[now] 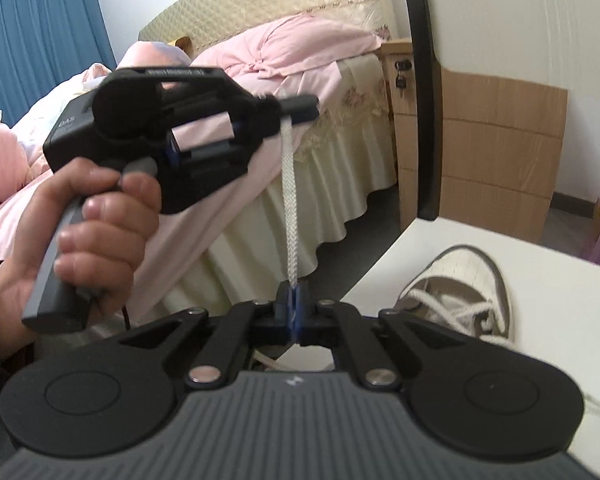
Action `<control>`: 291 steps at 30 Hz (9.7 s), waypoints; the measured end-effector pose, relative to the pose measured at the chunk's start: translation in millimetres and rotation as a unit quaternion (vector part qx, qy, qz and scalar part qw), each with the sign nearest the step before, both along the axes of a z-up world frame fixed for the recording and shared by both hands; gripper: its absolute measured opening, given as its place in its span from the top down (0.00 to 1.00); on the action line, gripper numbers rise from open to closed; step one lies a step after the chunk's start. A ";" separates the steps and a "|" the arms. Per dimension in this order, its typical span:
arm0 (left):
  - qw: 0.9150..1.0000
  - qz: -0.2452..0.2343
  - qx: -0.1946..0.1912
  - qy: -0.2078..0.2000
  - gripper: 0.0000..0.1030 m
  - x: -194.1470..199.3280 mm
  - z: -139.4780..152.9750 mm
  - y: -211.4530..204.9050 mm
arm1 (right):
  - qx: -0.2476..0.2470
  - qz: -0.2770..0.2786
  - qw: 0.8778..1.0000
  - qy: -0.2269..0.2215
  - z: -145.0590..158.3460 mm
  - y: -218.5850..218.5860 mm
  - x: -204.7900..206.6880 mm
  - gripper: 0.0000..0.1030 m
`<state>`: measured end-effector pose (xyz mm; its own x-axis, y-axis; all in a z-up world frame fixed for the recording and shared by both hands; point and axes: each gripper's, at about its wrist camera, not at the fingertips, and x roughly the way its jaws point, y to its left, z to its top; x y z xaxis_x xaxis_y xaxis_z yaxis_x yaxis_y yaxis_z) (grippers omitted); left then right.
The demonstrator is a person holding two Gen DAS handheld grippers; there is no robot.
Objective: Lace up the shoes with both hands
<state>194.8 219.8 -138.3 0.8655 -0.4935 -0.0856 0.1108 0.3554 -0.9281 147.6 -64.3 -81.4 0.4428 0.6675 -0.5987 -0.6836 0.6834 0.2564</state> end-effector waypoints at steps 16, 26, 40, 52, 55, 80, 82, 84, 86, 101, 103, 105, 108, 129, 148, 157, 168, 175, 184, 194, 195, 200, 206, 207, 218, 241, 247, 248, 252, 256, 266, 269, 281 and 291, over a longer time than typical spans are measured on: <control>0.959 -0.048 0.274 -0.047 0.97 -2.5 33.4 -66.4 | 0.100 -0.056 0.993 0.008 22.0 -54.2 7.4 0.56; 0.882 -0.157 0.433 -0.101 0.97 -10.9 27.6 -137.3 | 0.229 -0.112 0.967 0.014 35.6 -88.2 35.6 0.60; 0.871 -0.174 0.448 -0.106 0.95 -12.9 21.9 -150.8 | 0.261 -0.145 0.952 0.066 19.0 -88.4 61.2 0.97; 0.875 -0.166 0.438 -0.120 0.64 -16.2 25.8 -149.0 | 0.278 -0.189 0.938 0.085 9.6 -101.8 66.1 0.97; 0.877 -0.163 0.434 -0.127 0.64 -18.0 26.3 -148.0 | 0.284 -0.190 0.936 0.086 9.3 -103.3 65.2 0.97; 0.884 -0.154 0.423 -0.128 0.78 -15.6 26.8 -143.7 | 0.291 -0.187 0.933 0.100 5.3 -100.0 64.8 0.97; 0.883 -0.158 0.422 -0.132 0.82 -16.1 26.2 -144.6 | 0.292 -0.181 0.933 0.104 5.0 -98.2 64.1 0.97; 0.882 -0.163 0.420 -0.136 0.97 -16.4 26.0 -144.7 | 0.292 -0.179 0.934 0.107 4.6 -97.7 63.6 0.97; 0.882 -0.164 0.419 -0.137 0.97 -16.6 25.7 -143.5 | 0.295 -0.178 0.932 0.112 3.2 -99.1 63.9 0.97; 0.826 -0.161 0.529 -0.106 0.97 -17.0 16.5 -141.9 | 0.064 -0.165 0.981 0.080 2.5 -98.6 30.6 0.60; 0.812 -0.168 0.549 -0.104 0.97 -17.4 13.9 -146.3 | 0.064 -0.165 0.980 0.091 -3.3 -98.9 28.9 0.62; 0.793 -0.183 0.571 -0.109 0.97 -18.7 9.7 -155.9 | 0.080 -0.171 0.976 0.109 -10.4 -102.6 28.7 0.69; 0.748 -0.212 0.616 -0.129 0.97 -25.2 1.0 -176.2 | 0.159 -0.205 0.950 0.172 -30.0 -120.1 29.4 0.74; 0.605 -0.307 0.695 -0.237 0.97 -40.3 -21.0 -209.0 | 0.399 -0.294 0.794 0.352 -86.3 -174.7 26.1 0.77; 0.599 -0.303 0.703 -0.235 0.97 -72.2 -18.6 -214.4 | 0.398 -0.286 0.802 0.341 -80.4 -166.5 38.3 0.76; 0.635 -0.293 0.679 -0.225 0.97 -78.3 -4.5 -203.1 | 0.383 -0.301 0.817 0.309 -68.7 -161.7 39.3 0.84; 0.671 -0.304 0.642 -0.214 0.97 -91.3 14.5 -186.9 | 0.386 -0.294 0.818 0.308 -68.7 -153.2 45.4 0.85; 0.667 -0.309 0.644 -0.212 0.97 -95.8 13.0 -185.0 | 0.391 -0.292 0.815 0.313 -73.6 -167.1 38.4 0.85; 0.688 -0.307 0.624 -0.205 0.97 -86.1 14.5 -179.5 | 0.398 -0.295 0.808 0.318 -76.9 -166.8 37.1 0.85; 0.697 -0.314 0.611 -0.205 0.97 -70.3 10.1 -187.1 | 0.400 -0.297 0.806 0.320 -77.3 -166.5 36.1 0.85; 0.696 -0.313 0.612 -0.206 0.97 -67.6 8.9 -188.6 | 0.402 -0.299 0.804 0.320 -78.1 -167.2 35.7 0.84; 0.711 -0.318 0.597 -0.194 0.96 -47.5 3.0 -189.6 | 0.412 -0.325 0.787 0.325 -83.8 -173.4 32.4 0.82; 0.728 -0.323 0.578 -0.179 0.96 -37.2 0.3 -187.7 | 0.415 -0.328 0.780 0.335 -88.1 -168.3 32.4 0.82; 0.730 -0.325 0.575 -0.177 0.96 -32.8 -1.4 -189.2 | 0.416 -0.329 0.778 0.336 -88.7 -167.8 31.7 0.82; 0.733 -0.332 0.570 -0.167 0.96 -2.8 -16.1 -200.1 | 0.428 -0.341 0.762 0.347 -93.9 -170.0 27.6 0.83; 0.730 -0.316 0.585 -0.159 0.90 -4.4 -10.6 -202.1 | 0.417 -0.339 0.769 0.347 -95.6 -173.3 32.2 0.82; 0.725 -0.308 0.594 -0.166 0.87 -8.5 -7.2 -200.8 | 0.416 -0.339 0.770 0.345 -95.5 -173.5 32.9 0.82; 0.724 -0.308 0.594 -0.166 0.86 -8.7 -7.0 -200.2 | 0.415 -0.339 0.770 0.345 -95.5 -173.2 33.1 0.82; 0.724 -0.315 0.591 -0.163 0.91 -7.8 -6.0 -199.9 | 0.416 -0.340 0.770 0.345 -96.4 -173.0 33.8 0.82; 0.726 -0.319 0.587 -0.161 0.95 -5.8 -6.9 -200.6 | 0.417 -0.341 0.768 0.346 -98.0 -173.4 34.2 0.82; 0.730 -0.325 0.579 -0.160 0.97 -3.2 -8.9 -202.8 | 0.420 -0.336 0.767 0.351 -98.2 -172.0 34.7 0.82; 0.733 -0.326 0.575 -0.161 0.97 -2.4 -8.6 -202.4 | 0.421 -0.336 0.765 0.353 -98.5 -171.7 34.2 0.82; 0.738 -0.327 0.567 -0.161 0.97 -0.9 -9.4 -201.8 | 0.439 -0.327 0.765 0.340 -93.3 -172.9 35.8 0.72; 0.741 -0.318 0.571 -0.157 0.96 -2.1 -10.1 -204.2 | 0.412 -0.323 0.786 0.329 -86.9 -167.3 35.2 0.90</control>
